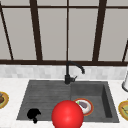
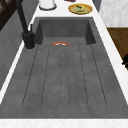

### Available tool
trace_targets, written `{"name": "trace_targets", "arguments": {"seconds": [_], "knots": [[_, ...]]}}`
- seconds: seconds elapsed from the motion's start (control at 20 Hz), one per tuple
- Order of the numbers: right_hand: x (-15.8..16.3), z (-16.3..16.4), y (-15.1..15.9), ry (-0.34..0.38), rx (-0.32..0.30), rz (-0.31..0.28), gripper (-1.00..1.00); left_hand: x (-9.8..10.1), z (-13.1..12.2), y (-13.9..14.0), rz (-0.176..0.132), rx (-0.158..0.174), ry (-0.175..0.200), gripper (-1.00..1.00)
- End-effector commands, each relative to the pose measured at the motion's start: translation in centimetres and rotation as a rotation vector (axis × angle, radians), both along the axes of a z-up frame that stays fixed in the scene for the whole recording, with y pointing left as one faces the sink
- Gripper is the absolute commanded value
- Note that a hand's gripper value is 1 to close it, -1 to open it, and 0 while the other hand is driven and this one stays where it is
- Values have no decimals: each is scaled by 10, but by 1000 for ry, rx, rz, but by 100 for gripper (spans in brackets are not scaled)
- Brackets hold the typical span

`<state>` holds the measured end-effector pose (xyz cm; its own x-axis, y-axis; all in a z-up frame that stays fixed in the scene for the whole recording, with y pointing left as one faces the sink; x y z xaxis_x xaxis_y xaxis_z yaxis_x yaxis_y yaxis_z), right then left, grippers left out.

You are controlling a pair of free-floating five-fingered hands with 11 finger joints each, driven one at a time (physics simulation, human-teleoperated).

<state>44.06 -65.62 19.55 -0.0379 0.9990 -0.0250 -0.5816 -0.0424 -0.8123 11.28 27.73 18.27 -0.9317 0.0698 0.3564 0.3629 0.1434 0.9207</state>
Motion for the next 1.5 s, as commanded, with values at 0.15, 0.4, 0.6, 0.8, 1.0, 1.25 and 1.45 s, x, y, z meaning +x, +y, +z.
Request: {"name": "trace_targets", "arguments": {"seconds": [0.15, 0.4, 0.6, 0.8, 1.0, 1.25, 1.45], "knots": [[-2, -13, -35, -43, -4, -86, 100, 0, 0, 0, 0, 0, 0, 0], [0, -24, -50, -44, -28, -144, 100, 0, 0, 0, 0, 0, 0, 0], [2, -32, -60, -41, -53, -188, 100, 0, 0, 0, 0, 0, 0, 0], [4, -41, -70, -42, -75, -216, 100, 0, 0, 0, 0, 0, 0, 0], [8, -52, -79, -52, -86, -229, 100, 0, 0, 0, 0, 0, 0, 0], [8, -59, -89, -19, -76, -249, 100, 0, 0, 0, 0, 0, 0, 0], [8, -63, -96, 1, -33, -247, 100, 0, 0, 0, 0, 0, 0, 0]]}}
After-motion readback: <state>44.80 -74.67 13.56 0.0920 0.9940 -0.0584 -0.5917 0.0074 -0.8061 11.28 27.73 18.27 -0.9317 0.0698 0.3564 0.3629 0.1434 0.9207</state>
